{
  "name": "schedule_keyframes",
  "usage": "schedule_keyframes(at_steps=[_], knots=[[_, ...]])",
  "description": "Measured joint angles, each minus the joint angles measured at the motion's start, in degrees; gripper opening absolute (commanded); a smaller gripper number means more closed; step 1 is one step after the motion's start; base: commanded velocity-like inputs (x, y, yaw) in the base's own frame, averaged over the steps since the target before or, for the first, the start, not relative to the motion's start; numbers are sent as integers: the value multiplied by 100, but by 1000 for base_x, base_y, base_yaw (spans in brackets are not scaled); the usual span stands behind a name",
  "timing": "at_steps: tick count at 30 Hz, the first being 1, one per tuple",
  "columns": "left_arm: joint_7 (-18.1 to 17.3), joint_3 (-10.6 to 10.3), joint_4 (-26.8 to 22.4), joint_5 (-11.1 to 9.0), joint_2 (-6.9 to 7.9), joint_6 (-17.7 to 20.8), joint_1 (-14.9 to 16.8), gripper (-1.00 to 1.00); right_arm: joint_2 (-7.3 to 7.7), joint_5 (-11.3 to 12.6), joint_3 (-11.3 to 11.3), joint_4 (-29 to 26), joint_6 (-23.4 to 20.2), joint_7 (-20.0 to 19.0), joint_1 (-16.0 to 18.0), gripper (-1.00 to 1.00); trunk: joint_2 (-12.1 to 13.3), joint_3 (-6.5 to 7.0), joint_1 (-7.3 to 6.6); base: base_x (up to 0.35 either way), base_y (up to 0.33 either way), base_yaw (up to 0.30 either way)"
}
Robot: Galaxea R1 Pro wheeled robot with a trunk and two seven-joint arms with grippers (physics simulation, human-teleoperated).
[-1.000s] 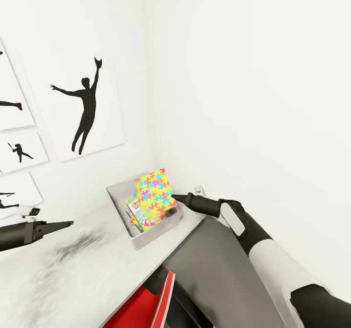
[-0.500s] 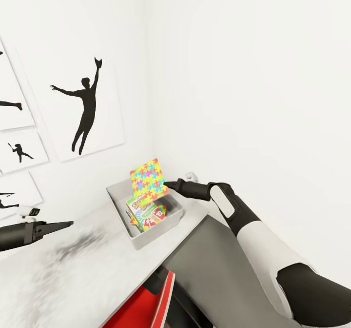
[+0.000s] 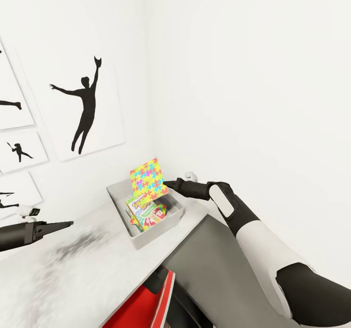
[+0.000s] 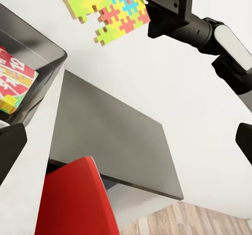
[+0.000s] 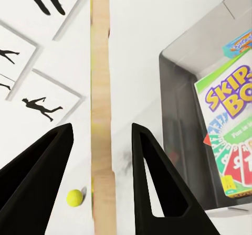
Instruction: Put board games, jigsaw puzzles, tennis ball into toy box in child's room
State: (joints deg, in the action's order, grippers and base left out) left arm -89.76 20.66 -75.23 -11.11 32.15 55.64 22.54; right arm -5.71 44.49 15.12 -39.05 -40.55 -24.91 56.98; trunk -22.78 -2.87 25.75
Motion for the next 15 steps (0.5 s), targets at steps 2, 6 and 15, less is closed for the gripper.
schedule_keyframes(at_steps=[2, 6, 15], knots=[[0, 0, 0, 0, 0, 0, 0, 100, 0, 4, 0, 0, -1, -1, 0, -100, 0, -15, 0, 0, 0, 0], [0, 0, 0, 0, 0, 0, 0, 100, 0, 14, 0, 0, -1, 1, 0, -100, 0, -50, 0, 0, 0, 0], [0, 0, 0, 0, 0, 0, 0, 100, 0, 9, -8, 15, -3, 3, 0, -100, 0, -134, 0, 0, 0, 0]])
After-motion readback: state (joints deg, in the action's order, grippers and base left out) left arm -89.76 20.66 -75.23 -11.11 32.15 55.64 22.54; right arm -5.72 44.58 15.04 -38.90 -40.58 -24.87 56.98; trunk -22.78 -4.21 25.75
